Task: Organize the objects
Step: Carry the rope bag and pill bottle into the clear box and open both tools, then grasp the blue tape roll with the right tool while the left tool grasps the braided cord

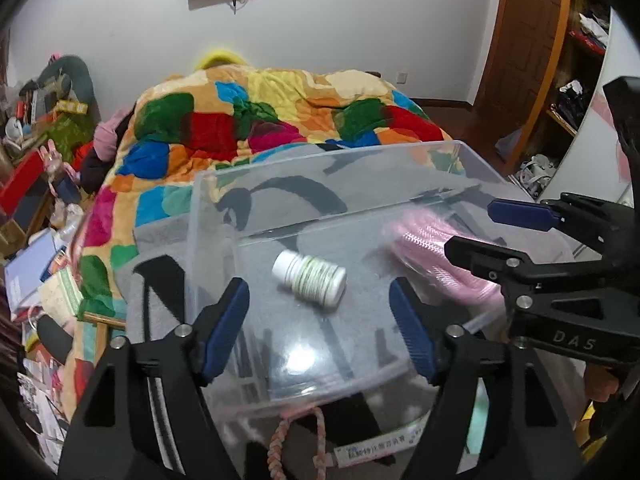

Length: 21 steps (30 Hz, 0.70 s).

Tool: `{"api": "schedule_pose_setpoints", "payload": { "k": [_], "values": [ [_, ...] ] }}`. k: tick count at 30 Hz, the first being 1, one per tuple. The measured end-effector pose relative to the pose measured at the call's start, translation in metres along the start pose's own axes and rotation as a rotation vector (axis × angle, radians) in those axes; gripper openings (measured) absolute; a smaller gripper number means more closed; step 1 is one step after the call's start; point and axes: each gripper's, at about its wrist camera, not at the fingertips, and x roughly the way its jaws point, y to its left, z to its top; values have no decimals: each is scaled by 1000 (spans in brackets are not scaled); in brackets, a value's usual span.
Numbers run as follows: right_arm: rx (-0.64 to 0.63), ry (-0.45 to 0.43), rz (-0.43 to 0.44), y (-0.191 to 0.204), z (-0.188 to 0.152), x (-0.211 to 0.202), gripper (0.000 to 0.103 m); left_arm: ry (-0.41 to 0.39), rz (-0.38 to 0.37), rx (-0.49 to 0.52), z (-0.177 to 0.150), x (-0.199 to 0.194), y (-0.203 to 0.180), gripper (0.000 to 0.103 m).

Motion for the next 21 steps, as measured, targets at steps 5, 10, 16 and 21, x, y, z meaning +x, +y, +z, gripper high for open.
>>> {"api": "schedule_pose_setpoints", "payload": {
  "k": [5,10,16,21],
  "values": [
    [-13,-52,6,6,-7,-24,63,-47,24,32,-6,-24,-2,88],
    [-20,-124,8,9,-21,-60,72,-97,31,-3,-13,-49,9,97],
    [-43,-199,-1,16,-53,-97,79,-93,15,-74,-35,-65,28,99],
    [-53,-206,-20,22,-87,-107,80,-52,22,-94,-59,-58,36,99]
  ]
}}
